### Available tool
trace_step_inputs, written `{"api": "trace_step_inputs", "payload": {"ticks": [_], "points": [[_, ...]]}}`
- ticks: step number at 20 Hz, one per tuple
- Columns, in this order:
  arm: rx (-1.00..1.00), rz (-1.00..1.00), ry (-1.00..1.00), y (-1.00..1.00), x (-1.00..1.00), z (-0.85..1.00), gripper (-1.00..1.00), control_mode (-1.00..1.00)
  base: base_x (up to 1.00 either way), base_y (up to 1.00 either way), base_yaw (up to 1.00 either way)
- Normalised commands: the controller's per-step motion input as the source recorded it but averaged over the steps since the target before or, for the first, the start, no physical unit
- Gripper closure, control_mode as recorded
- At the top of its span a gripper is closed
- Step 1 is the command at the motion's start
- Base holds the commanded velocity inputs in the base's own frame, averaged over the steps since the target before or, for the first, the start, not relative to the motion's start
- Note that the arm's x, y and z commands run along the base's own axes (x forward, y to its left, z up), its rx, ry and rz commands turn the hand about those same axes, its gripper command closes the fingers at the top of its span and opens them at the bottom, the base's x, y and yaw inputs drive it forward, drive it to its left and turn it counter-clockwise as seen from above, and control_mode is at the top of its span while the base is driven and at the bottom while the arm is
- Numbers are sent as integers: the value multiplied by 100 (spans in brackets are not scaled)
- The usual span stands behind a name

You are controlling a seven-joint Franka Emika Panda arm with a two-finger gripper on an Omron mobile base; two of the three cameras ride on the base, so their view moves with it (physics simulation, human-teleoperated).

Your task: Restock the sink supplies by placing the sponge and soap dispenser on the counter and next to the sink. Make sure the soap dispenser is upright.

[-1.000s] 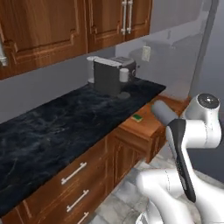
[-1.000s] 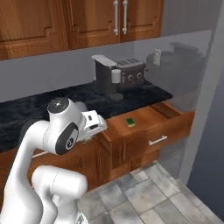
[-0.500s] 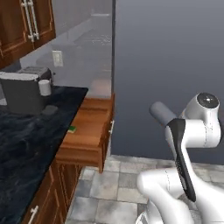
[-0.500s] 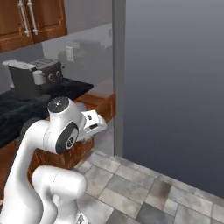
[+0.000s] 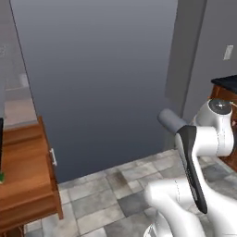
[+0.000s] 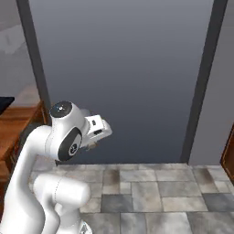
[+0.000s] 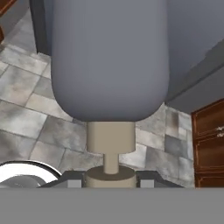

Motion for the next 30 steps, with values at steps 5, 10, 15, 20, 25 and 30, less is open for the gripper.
{"api": "trace_step_inputs", "payload": {"ticks": [5,10,15,20,25,30], "points": [[0,0,0,0,0,0,100,100,0,4,-78],[0,0,0,0,0,0,100,100,3,0,-74],[0,0,0,0,0,0,100,100,8,-9,-69],[0,0,0,0,0,0,100,100,10,-12,-68],[0,0,0,0,0,0,100,100,41,-32,-55],[0,0,0,0,0,0,100,100,74,-42,-10]]}}
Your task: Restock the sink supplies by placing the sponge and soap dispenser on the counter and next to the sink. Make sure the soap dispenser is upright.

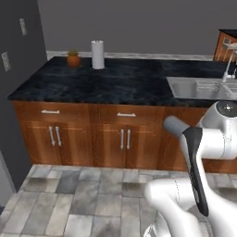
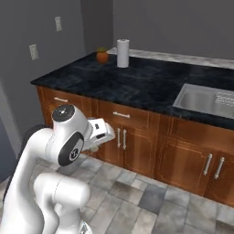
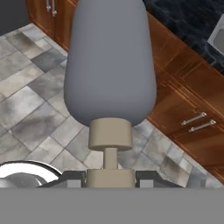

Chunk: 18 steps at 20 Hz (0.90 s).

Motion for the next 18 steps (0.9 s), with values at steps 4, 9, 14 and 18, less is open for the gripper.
{"api": "trace_step_inputs", "payload": {"ticks": [4,9,14,18], "points": [[0,0,0,0,0,0,100,100,74,-65,0],[0,0,0,0,0,0,100,100,70,-60,-2],[0,0,0,0,0,0,100,100,77,-32,-17],[0,0,0,0,0,0,100,100,76,-8,-27]]}}
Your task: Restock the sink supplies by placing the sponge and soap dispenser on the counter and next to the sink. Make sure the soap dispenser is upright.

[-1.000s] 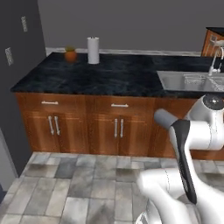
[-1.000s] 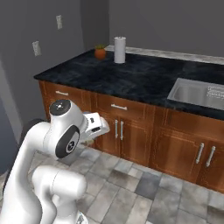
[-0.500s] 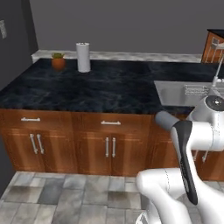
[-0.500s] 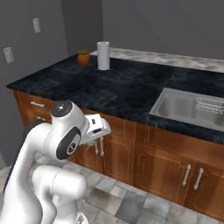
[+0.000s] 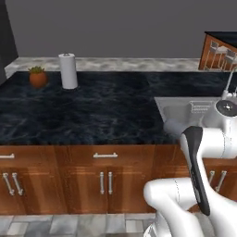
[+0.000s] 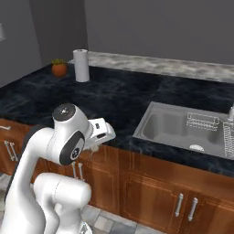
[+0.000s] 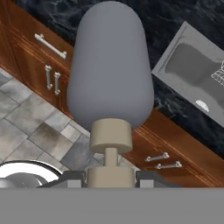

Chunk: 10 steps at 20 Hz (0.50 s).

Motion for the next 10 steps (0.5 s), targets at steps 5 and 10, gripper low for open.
{"api": "trace_step_inputs", "payload": {"ticks": [5,10], "points": [[0,0,0,0,0,0,100,100,61,0,-29],[0,0,0,0,0,0,100,100,54,5,-19]]}}
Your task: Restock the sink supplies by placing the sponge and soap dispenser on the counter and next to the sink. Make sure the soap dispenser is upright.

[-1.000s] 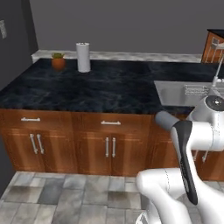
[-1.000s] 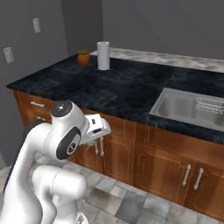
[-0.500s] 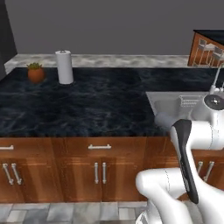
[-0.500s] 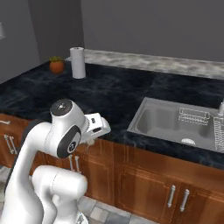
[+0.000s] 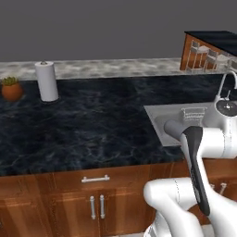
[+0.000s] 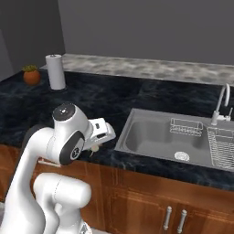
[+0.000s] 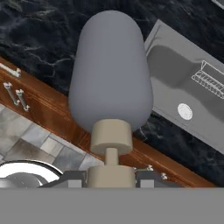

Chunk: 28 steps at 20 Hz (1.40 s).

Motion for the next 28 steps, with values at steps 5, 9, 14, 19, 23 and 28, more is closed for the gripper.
{"api": "trace_step_inputs", "payload": {"ticks": [5,9,14,19,23,28], "points": [[0,0,0,0,0,0,100,100,47,16,-4],[-2,8,19,1,53,7,100,-100,16,5,0],[-22,20,26,35,72,43,100,-100,0,0,0],[-31,20,20,50,57,32,100,-100,0,0,0],[-19,17,15,30,59,-14,100,-100,0,0,0],[-14,23,25,18,71,-3,100,-100,0,0,0]]}}
